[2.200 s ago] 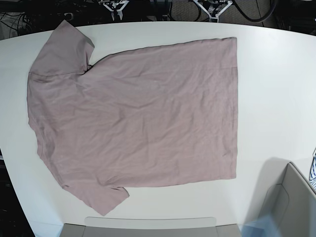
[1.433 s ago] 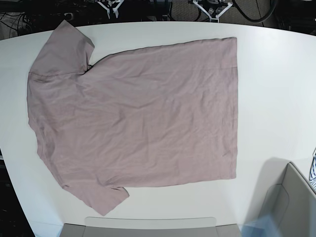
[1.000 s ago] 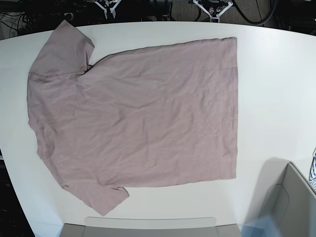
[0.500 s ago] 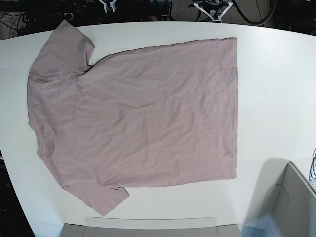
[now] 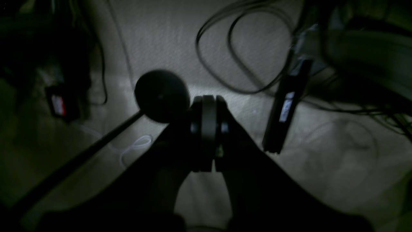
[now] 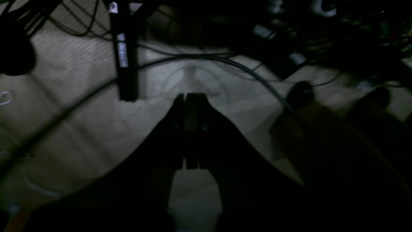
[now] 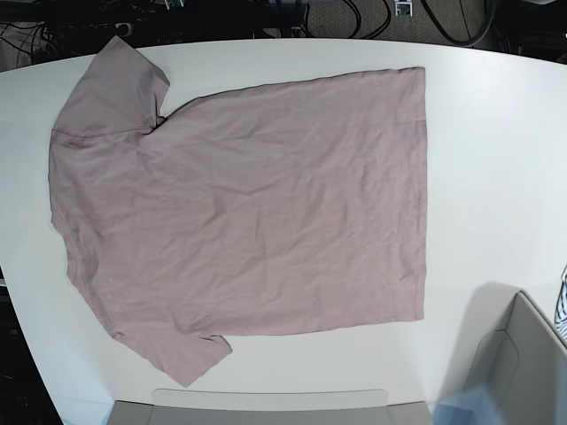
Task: Fold the T-shirt properly
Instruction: 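Move both grippers from rest toward the shirt's shoulder corners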
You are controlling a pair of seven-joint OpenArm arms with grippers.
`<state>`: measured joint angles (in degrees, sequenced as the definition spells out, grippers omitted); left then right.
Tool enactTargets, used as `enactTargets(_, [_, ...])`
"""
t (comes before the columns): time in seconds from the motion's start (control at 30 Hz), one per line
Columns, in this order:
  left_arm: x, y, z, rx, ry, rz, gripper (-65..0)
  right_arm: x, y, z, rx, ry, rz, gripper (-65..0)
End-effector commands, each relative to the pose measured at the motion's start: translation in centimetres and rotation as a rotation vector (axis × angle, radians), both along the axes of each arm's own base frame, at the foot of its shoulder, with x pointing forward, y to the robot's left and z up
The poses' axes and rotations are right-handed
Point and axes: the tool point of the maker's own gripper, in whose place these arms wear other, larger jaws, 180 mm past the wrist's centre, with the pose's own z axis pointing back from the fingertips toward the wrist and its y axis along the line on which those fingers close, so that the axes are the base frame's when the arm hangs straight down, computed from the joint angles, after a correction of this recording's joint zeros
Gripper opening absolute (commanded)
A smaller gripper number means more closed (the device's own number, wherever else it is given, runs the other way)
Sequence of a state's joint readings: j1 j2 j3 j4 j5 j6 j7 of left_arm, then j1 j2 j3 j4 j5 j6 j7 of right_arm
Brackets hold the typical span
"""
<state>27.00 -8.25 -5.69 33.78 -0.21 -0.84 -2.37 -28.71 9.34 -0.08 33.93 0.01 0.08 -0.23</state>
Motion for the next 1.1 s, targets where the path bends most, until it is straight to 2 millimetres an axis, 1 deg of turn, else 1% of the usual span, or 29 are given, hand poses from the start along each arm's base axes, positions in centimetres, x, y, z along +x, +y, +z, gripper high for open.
enactTargets(0.0, [-1.1,2.1,1.1,0.044,0.009,-0.011,-65.0,-1.3,-0.2,0.6,0.001,0.006,0.004,-64.9])
enactTargets(0.07, [-1.7,2.9,2.5,0.061,0.004,-0.032,-65.0,-1.2,-0.7,1.8,0.001,-0.030,0.029,-64.9])
enactTargets(0.1, [-2.0,3.0,3.3,0.065,-0.006,-0.043,-65.0,-1.2,-0.6,2.5,0.007,-0.048,0.039,-64.9])
enactTargets(0.17, [-2.0,3.1,4.6,0.070,-0.027,-0.062,-65.0,-1.1,0.2,3.5,0.026,-0.079,0.051,-64.9])
enactTargets(0.23, [-2.4,3.4,6.2,0.079,-0.044,-0.085,-65.0,-0.8,0.4,5.0,0.037,-0.117,0.073,-64.9])
enactTargets(0.3, [-2.5,3.2,7.7,0.081,-0.067,-0.105,-65.0,-0.9,1.2,6.7,0.058,-0.146,0.087,-64.9])
enactTargets(0.33, [-2.2,3.1,8.5,0.082,-0.086,-0.116,-65.0,-0.9,1.6,7.4,0.068,-0.155,0.093,-64.9])
enactTargets(0.4, [-2.3,2.9,9.8,0.082,-0.103,-0.132,-65.0,-1.1,2.3,8.8,0.081,-0.154,0.102,-64.9])
enactTargets(0.5, [-1.5,2.5,12.0,0.082,-0.147,-0.158,-65.0,-0.9,2.2,11.0,0.088,-0.164,0.141,-64.9])
enactTargets(0.53, [-1.1,2.9,12.9,0.095,-0.164,-0.161,-65.0,-0.7,2.4,11.9,0.096,-0.179,0.152,-64.9])
enactTargets(0.6, [-1.0,4.0,14.6,0.127,-0.174,-0.152,-65.0,-0.5,2.5,13.2,0.105,-0.194,0.162,-64.9])
enactTargets(0.67, [-0.6,4.9,16.2,0.158,-0.183,-0.148,-65.0,0.2,2.8,15.0,0.135,-0.224,0.149,-64.9])
enactTargets(0.77, [1.8,5.9,18.8,0.200,-0.248,-0.161,-65.0,1.7,3.4,17.9,0.198,-0.273,0.125,-64.9])
enactTargets(0.83, [3.6,6.2,20.4,0.222,-0.303,-0.172,-65.0,2.9,3.8,19.7,0.240,-0.306,0.092,-64.9])
enactTargets(0.87, [4.8,6.2,21.3,0.231,-0.339,-0.181,-65.0,3.9,3.7,20.9,0.254,-0.335,0.069,-64.9])
enactTargets(0.97, [8.6,5.4,24.0,0.241,-0.453,-0.210,-65.0,7.2,3.7,24.3,0.288,-0.410,0.002,-64.9])
enactTargets(1.03, [10.5,4.8,25.3,0.240,-0.514,-0.225,-65.0,9.1,3.5,26.0,0.288,-0.446,-0.010,-64.9])
enactTargets(1.07, [11.4,4.4,26.1,0.240,-0.545,-0.232,-65.0,9.8,3.0,26.3,0.279,-0.461,-0.023,-64.9])
